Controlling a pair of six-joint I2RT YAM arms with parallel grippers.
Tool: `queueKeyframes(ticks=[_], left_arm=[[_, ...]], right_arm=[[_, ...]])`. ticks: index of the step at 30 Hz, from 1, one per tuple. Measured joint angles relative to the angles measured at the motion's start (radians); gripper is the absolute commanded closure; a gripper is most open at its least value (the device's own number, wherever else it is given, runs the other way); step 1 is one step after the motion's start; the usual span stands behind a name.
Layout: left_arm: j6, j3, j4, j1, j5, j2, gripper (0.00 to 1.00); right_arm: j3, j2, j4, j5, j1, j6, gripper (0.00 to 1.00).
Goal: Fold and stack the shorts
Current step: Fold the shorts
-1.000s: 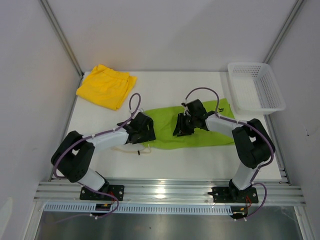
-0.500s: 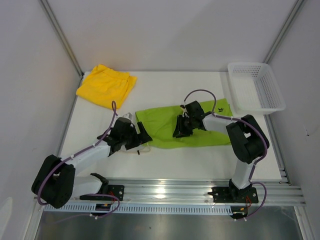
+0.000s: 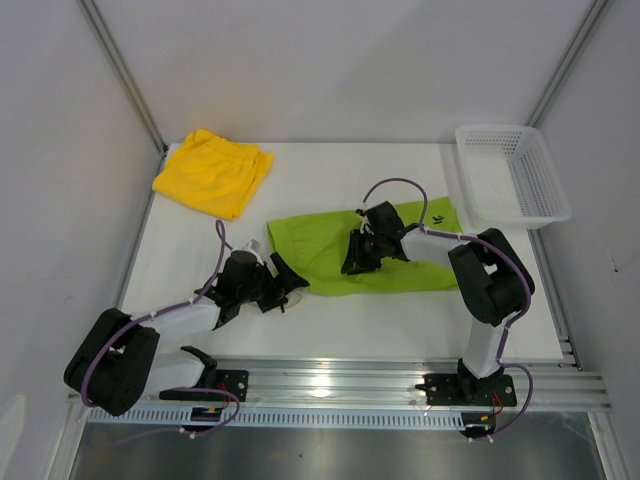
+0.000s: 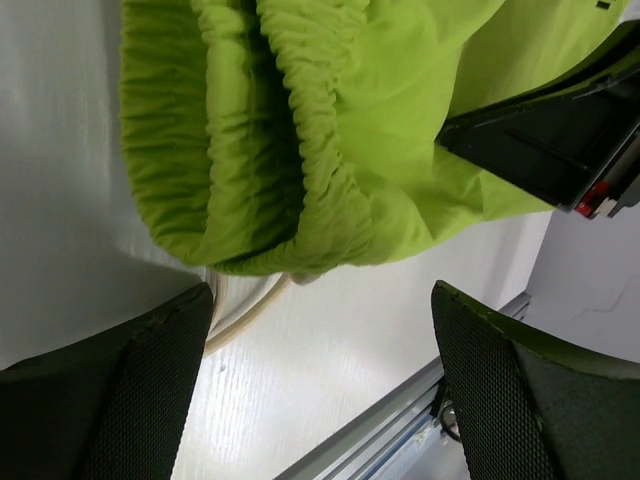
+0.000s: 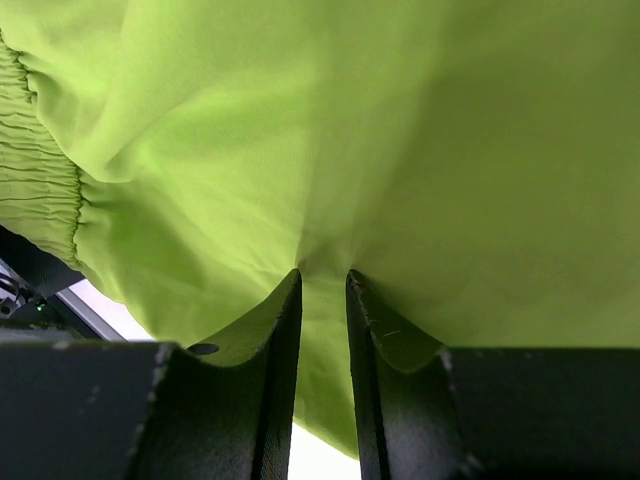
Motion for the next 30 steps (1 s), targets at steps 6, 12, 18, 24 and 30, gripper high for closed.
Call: queueKeyframes(ticks=[6,12,18,24,30], left_arm=[[-0.055,0.000,0.132,0.007,-0.027,0.089,0.10],[-0.080,-0.002,0.175,0.008,-0.106,0.106,0.11],[-0.132,-0.021,0.253,0.008,-0.173,0.136,0.15],[-0.174,-0.031,0.424,0.009,-0.217,0.233,0.17],[-0.175,-0.014,0.561,0.010,-0.242,0.334,0.25]], right_arm=[[-0.001,0.000,0.003,0.005,0.003,0.000,0.73],[-0.004,0.000,0.013,0.004,0.003,0.000,0.73],[-0.013,0.000,0.029,-0.006,0.003,0.002,0.73],[-0.025,0.001,0.053,-0.015,0.014,0.004,0.73],[-0.026,0.018,0.088,-0.042,0.023,0.005,0.73]])
